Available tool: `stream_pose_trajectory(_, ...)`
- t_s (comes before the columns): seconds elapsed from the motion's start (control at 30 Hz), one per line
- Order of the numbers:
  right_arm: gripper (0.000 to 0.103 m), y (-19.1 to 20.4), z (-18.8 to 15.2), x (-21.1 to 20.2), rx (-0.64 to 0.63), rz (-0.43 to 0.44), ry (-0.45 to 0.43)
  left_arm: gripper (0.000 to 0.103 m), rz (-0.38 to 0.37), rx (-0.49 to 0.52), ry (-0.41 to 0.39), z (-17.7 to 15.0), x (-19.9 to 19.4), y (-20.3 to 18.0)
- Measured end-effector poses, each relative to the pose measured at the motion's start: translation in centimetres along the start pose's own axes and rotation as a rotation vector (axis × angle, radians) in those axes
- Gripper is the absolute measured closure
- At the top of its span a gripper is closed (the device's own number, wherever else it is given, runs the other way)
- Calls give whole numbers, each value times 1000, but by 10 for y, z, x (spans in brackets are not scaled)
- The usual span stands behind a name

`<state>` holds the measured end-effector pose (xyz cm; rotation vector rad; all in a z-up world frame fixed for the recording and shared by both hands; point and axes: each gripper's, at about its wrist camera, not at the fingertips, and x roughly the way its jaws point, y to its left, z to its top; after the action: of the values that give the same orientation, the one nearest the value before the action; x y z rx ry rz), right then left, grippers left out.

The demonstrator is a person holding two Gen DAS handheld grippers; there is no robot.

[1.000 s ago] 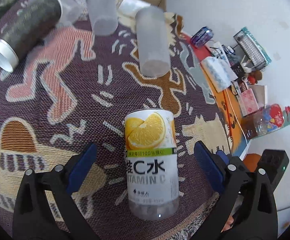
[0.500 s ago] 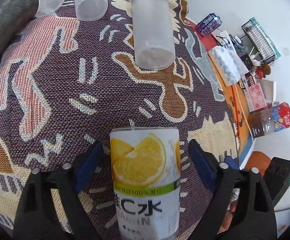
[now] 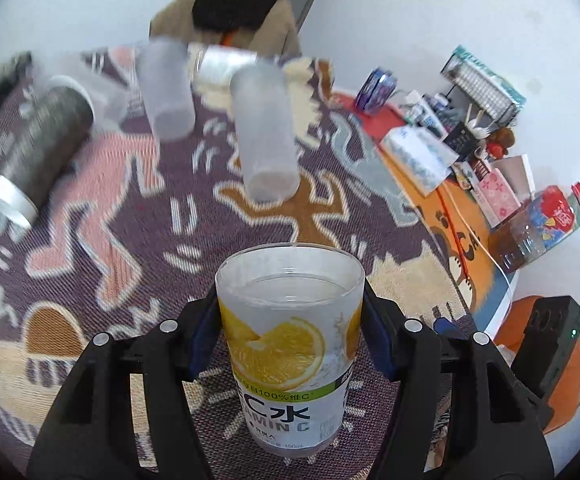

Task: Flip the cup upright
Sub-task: 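Rotate the held bottle upright with the left tool, then lower the bottle onto the tablecloth standing and open the left tool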

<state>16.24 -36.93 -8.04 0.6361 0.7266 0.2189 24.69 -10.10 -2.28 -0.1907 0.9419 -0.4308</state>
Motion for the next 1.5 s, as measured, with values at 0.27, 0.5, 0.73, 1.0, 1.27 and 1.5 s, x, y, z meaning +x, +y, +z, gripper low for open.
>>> stream_pose_trajectory(0.27, 7, 9, -1, -10, -28, -27, -45, 41, 85, 155, -240, -8, -37, -24)
stream_pose_trajectory(0.5, 7, 0, 1, -18, -11, -57, -82, 41, 108, 212, -360, -16, -37, -34)
stream_pose_trajectory(0.73, 7, -9, 3, -20, 0, -77, -91, 41, 119, 214, -405, -27, -19, -41)
stream_pose_trajectory(1.0, 7, -10, 2, -21, -2, -84, -99, 40, 150, 240, -503, -36, -14, -50)
stream_pose_trajectory(1.27, 7, -8, 1, -26, 2, -78, -107, 32, 155, 240, -427, -44, -9, -45)
stream_pose_trajectory(1.5, 7, 4, -3, -29, -18, -63, -107, 9, 138, 189, -408, -40, -28, -38)
